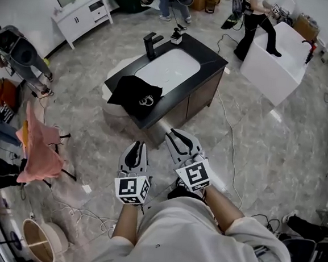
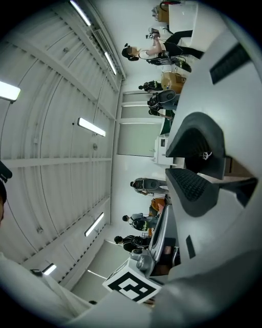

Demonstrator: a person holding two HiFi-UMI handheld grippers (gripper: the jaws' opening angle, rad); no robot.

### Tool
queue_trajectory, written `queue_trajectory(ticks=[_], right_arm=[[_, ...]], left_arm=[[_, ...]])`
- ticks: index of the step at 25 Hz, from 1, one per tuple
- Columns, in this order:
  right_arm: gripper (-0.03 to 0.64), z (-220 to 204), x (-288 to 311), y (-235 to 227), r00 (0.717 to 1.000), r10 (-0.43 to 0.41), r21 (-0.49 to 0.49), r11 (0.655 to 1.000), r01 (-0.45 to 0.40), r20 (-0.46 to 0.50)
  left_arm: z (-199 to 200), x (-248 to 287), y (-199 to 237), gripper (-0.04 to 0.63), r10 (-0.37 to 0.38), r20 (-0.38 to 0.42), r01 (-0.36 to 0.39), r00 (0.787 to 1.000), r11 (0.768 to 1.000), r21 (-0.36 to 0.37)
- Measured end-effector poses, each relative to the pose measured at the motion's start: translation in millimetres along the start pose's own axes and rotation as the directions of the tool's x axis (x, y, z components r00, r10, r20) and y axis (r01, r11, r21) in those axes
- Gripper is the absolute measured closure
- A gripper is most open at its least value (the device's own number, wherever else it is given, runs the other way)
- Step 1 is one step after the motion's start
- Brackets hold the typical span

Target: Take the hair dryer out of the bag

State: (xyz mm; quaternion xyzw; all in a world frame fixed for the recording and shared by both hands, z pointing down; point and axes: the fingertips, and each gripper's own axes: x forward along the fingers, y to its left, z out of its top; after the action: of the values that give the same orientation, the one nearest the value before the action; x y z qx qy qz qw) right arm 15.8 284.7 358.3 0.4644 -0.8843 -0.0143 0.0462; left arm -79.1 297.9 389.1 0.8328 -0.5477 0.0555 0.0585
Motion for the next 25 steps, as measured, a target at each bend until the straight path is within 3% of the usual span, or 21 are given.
queue_trajectory(ticks=[6,12,21,25], right_arm=[[0.555,-12.5,25.4,-65.0,1.000,-0.001,0.024,1.000,0.002,-0.031],[0.555,-28.7,57.0,-100.9,0.999,-0.007,0.057,0.998,0.010,-0.051],[0.555,-40.0,129.8,-136.4,0.996,-0.037,0.019,0.999,0.039,-0.084],[0.555,-25.3,182.7,-156.8,0.993,-0.072,0.021,0.997,0.074,-0.098]], left_arm=[[-2.6,67.5,-10.3,0.523,-0.005,-0.055,0.005,0.998,1.000,0.015],[-10.0,117.1,-1.6,0.523,-0.023,-0.105,0.025,0.994,1.000,0.018],[-7.7,207.4,34.6,0.523,-0.102,-0.104,0.102,0.989,0.995,-0.004],[12.0,256.9,67.1,0.523,-0.151,-0.080,0.151,0.985,0.989,-0.006]])
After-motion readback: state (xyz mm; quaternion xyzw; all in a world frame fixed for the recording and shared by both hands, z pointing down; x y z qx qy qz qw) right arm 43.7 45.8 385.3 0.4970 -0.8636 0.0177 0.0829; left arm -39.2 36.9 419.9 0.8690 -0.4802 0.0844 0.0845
